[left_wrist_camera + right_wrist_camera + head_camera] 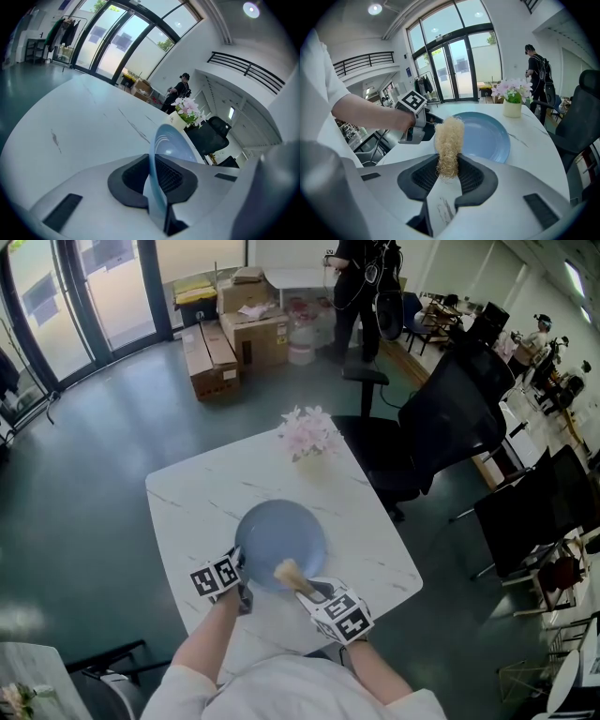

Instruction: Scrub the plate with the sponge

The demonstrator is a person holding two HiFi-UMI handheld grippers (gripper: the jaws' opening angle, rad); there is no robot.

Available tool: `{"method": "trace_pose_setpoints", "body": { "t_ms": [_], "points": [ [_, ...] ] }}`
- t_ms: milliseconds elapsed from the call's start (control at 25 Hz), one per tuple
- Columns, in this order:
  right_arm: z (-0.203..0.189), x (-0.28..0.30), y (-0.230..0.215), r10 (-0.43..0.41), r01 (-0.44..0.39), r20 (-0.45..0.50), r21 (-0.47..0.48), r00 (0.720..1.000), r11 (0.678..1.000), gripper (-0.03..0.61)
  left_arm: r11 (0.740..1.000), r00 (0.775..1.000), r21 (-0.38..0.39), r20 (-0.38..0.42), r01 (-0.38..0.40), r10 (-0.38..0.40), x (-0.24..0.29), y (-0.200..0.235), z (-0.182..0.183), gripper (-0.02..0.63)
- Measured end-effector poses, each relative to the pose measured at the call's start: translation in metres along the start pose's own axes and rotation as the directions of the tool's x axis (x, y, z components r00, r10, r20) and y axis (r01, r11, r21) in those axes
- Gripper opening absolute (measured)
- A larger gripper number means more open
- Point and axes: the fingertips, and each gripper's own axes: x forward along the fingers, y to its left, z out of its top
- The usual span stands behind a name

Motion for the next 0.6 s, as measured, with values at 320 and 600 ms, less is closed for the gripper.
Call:
{"method": "trace_pose_setpoints", "body": {
  "t_ms": [320,600],
  "points": [
    [-0.005,0.003,-0.005,0.009,-0.009,-0.013,0.014,1.0,1.0,0.121,0.999,0.998,0.038,-0.048,-0.033,0.034,0.011,0.004,-0.005,0.044],
    [-0.002,0.002,-0.01,0.006,-0.006,-0.006,0.012,1.0,1.0,0.121,0.999,0.996,0.025,-0.074,-0.041,0.043,0.015,0.009,-0.012,0.044]
  ]
}}
